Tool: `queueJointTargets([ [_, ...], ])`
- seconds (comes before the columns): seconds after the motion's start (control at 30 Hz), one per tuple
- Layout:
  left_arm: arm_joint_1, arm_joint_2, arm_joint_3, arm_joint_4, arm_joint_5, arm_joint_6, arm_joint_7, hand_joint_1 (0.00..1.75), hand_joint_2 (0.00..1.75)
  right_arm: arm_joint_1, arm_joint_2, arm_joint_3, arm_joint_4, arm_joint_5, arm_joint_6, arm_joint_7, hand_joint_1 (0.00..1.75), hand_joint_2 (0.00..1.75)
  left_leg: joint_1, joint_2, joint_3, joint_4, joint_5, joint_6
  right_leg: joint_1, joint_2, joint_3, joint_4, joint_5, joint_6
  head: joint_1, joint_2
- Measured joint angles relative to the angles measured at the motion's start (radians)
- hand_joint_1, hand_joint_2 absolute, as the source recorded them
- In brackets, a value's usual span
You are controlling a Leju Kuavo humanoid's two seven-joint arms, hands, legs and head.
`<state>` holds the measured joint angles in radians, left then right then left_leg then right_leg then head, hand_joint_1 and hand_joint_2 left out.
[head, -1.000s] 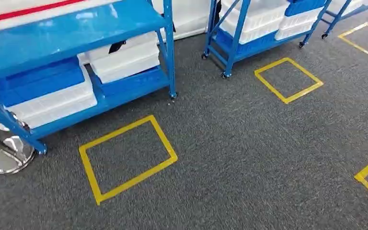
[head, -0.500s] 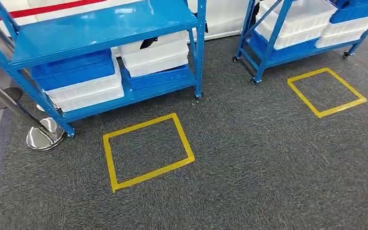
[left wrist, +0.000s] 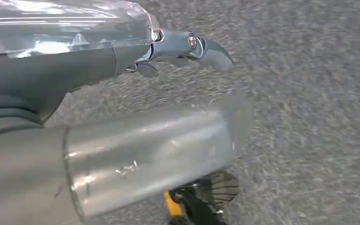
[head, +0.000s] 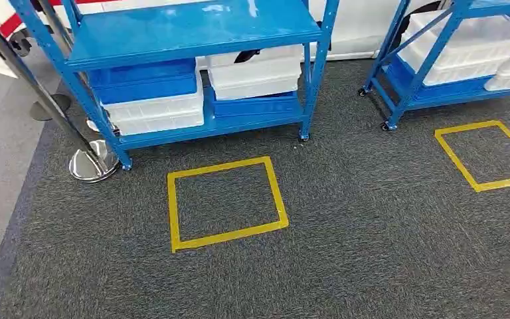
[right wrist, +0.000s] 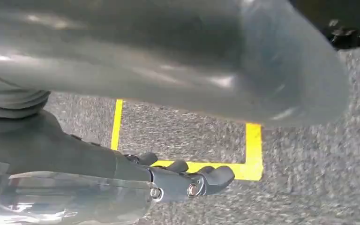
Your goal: Take the parts from the cabinet and place them on the table.
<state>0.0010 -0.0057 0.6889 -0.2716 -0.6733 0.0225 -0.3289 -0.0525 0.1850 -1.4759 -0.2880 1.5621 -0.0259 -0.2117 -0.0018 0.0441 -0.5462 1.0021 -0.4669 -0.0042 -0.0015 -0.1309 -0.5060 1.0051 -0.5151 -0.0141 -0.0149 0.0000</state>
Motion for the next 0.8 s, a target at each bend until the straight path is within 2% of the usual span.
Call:
queueJointTargets([
  [0.03,-0.001,-0.005,-0.002,0.003,-0.008,0.001,0.016,0.0,0.0,-0.003,0.0,0.0,0.002,-0.003,0.002,-0.002,0.0,0.0,0.012,-0.021,0.014,-0.017,0.013,0.014,-0.003,0.059,-0.005,0.03,-0.028,0.015,0.006,0.0],
  [0.07,-0.004,-0.006,-0.004,0.003,-0.011,0.001,0.025,0.0,0.0,-0.003,0.0,0.0,0.003,-0.006,0.005,-0.002,0.0,0.0,0.013,-0.029,0.01,-0.016,0.016,0.02,-0.005,0.098,-0.033,0.087,-0.067,0.015,0.01,0.0],
  [0.1,-0.008,-0.009,-0.007,0.003,-0.019,0.002,0.034,0.0,0.0,-0.003,0.0,0.0,0.005,-0.009,0.007,-0.002,0.0,0.0,0.013,-0.041,0.006,-0.016,0.018,0.023,-0.008,0.118,-0.075,0.17,-0.11,0.017,0.011,0.0],
  [0.13,-0.009,-0.014,-0.01,0.004,-0.022,0.003,0.04,0.0,0.0,-0.003,0.0,0.0,0.008,-0.01,0.008,-0.001,0.0,0.0,0.012,-0.054,0.003,-0.015,0.019,0.025,-0.009,0.125,-0.117,0.252,-0.142,0.019,0.011,0.0],
  [0.17,-0.009,-0.017,-0.011,0.005,-0.022,0.005,0.044,0.0,0.0,-0.003,0.001,0.0,0.013,-0.013,0.009,0.0,0.0,0.0,0.011,-0.068,0.001,-0.014,0.02,0.025,-0.01,0.127,-0.148,0.306,-0.152,0.02,0.011,0.0],
  [0.2,-0.008,-0.019,-0.012,0.008,-0.026,0.007,0.048,0.0,0.0,-0.003,0.002,0.0,0.015,-0.017,0.01,0.001,0.0,0.0,0.012,-0.083,0.002,-0.013,0.02,0.025,-0.011,0.128,-0.155,0.31,-0.134,0.021,0.011,0.0],
  [0.23,-0.007,-0.023,-0.012,0.01,-0.029,0.009,0.052,0.0,0.0,-0.003,0.002,-0.001,0.017,-0.023,0.01,0.001,0.0,0.0,0.012,-0.097,0.003,-0.011,0.019,0.024,-0.013,0.128,-0.141,0.271,-0.095,0.02,0.011,0.0],
  [0.27,-0.006,-0.029,-0.011,0.011,-0.03,0.009,0.057,0.0,0.0,-0.003,0.004,-0.002,0.02,-0.029,0.011,0.002,0.0,0.0,0.012,-0.111,0.004,-0.008,0.017,0.021,-0.015,0.134,-0.111,0.2,-0.046,0.019,0.011,0.0],
  [0.3,-0.006,-0.034,-0.011,0.011,-0.03,0.009,0.059,0.0,0.0,-0.003,0.005,-0.005,0.021,-0.034,0.013,0.002,0.0,0.0,0.013,-0.125,0.004,-0.004,0.016,0.018,-0.017,0.151,-0.071,0.106,0.006,0.016,0.012,0.0],
  [0.33,-0.006,-0.038,-0.011,0.011,-0.03,0.009,0.06,0.0,0.0,-0.002,0.01,-0.007,0.024,-0.035,0.015,0.003,0.0,0.0,0.014,-0.137,-0.001,0.002,0.013,0.013,-0.022,0.202,-0.044,0.035,0.025,0.012,0.013,0.0],
  [0.37,-0.009,-0.04,-0.011,0.012,-0.03,0.01,0.061,0.0,0.0,-0.003,0.01,-0.008,0.025,-0.037,0.015,0.006,0.0,0.0,0.007,-0.145,-0.008,0.014,0.009,0.005,-0.021,0.22,-0.042,0.024,0.017,0.014,0.014,0.0],
  [0.4,-0.009,-0.041,-0.011,0.011,-0.029,0.01,0.061,0.0,0.0,-0.007,0.02,-0.008,0.03,-0.038,0.015,0.006,0.0,0.0,0.01,-0.155,-0.014,0.011,0.012,-0.002,-0.02,0.202,-0.045,0.029,0.019,0.013,0.013,0.0],
  [0.47,-0.005,-0.044,-0.008,0.012,-0.027,0.01,0.062,0.0,0.0,-0.012,0.028,-0.009,0.032,-0.042,0.011,0.009,0.0,0.0,0.016,-0.174,-0.019,0.004,0.017,-0.016,-0.012,0.189,-0.044,0.028,0.019,0.004,0.014,0.0],
  [0.5,-0.004,-0.045,-0.006,0.013,-0.027,0.01,0.064,0.0,0.0,-0.014,0.035,-0.009,0.037,-0.045,0.01,0.01,0.0,0.0,0.015,-0.182,-0.019,0.007,0.014,-0.021,-0.021,0.173,-0.041,0.017,0.025,-0.005,0.014,0.0],
  [0.53,-0.003,-0.049,-0.005,0.014,-0.027,0.01,0.067,0.0,0.0,-0.014,0.037,-0.01,0.038,-0.048,0.009,0.013,0.0,0.0,0.015,-0.128,-0.024,0.028,0.001,-0.023,-0.021,0.16,-0.037,0.013,0.027,-0.011,0.012,0.0],
  [0.57,-0.004,-0.049,-0.005,0.015,-0.029,0.011,0.07,0.0,0.0,-0.014,0.04,-0.011,0.039,-0.05,0.009,0.014,0.0,0.0,0.013,-0.084,-0.046,0.074,-0.032,-0.028,-0.02,0.149,-0.037,0.012,0.026,-0.019,0.003,0.0],
  [0.6,-0.009,-0.049,-0.003,0.016,-0.034,0.01,0.073,0.0,0.0,-0.013,0.042,-0.013,0.041,-0.05,0.009,0.016,0.0,0.0,0.014,-0.063,-0.085,0.155,-0.078,-0.033,-0.017,0.133,-0.037,0.012,0.025,-0.021,0.0,0.0],
  [0.67,-0.012,-0.052,-0.002,0.017,-0.04,0.007,0.074,0.0,0.0,-0.012,0.043,-0.017,0.046,-0.05,0.009,0.021,0.0,0.0,0.016,-0.053,-0.152,0.297,-0.136,-0.04,-0.013,0.101,-0.038,0.014,0.022,-0.025,0.0,0.0],
  [0.7,-0.01,-0.052,0.001,0.018,-0.041,0.006,0.074,0.0,0.0,-0.013,0.043,-0.018,0.047,-0.05,0.009,0.021,0.0,0.0,0.017,-0.05,-0.16,0.316,-0.131,-0.041,-0.012,0.086,-0.038,0.014,0.02,-0.025,0.0,0.0],
  [0.73,-0.008,-0.052,0.003,0.018,-0.042,0.006,0.074,0.0,0.0,-0.014,0.043,-0.018,0.047,-0.05,0.009,0.021,0.0,0.0,0.017,-0.049,-0.148,0.295,-0.111,-0.041,-0.012,0.076,-0.037,0.015,0.018,-0.024,0.0,0.0],
  [0.77,-0.006,-0.052,0.008,0.018,-0.042,0.006,0.074,0.0,0.0,-0.015,0.043,-0.018,0.048,-0.051,0.007,0.021,0.0,0.0,0.017,-0.046,-0.108,0.219,-0.065,-0.039,-0.012,0.063,-0.033,0.016,0.015,-0.022,0.0,0.0],
  [0.8,-0.006,-0.052,0.01,0.018,-0.042,0.005,0.073,0.0,0.0,-0.016,0.043,-0.019,0.048,-0.05,0.007,0.021,0.0,0.0,0.016,-0.032,-0.06,0.13,-0.023,-0.035,-0.011,0.051,-0.029,0.016,0.012,-0.02,0.0,0.0],
])
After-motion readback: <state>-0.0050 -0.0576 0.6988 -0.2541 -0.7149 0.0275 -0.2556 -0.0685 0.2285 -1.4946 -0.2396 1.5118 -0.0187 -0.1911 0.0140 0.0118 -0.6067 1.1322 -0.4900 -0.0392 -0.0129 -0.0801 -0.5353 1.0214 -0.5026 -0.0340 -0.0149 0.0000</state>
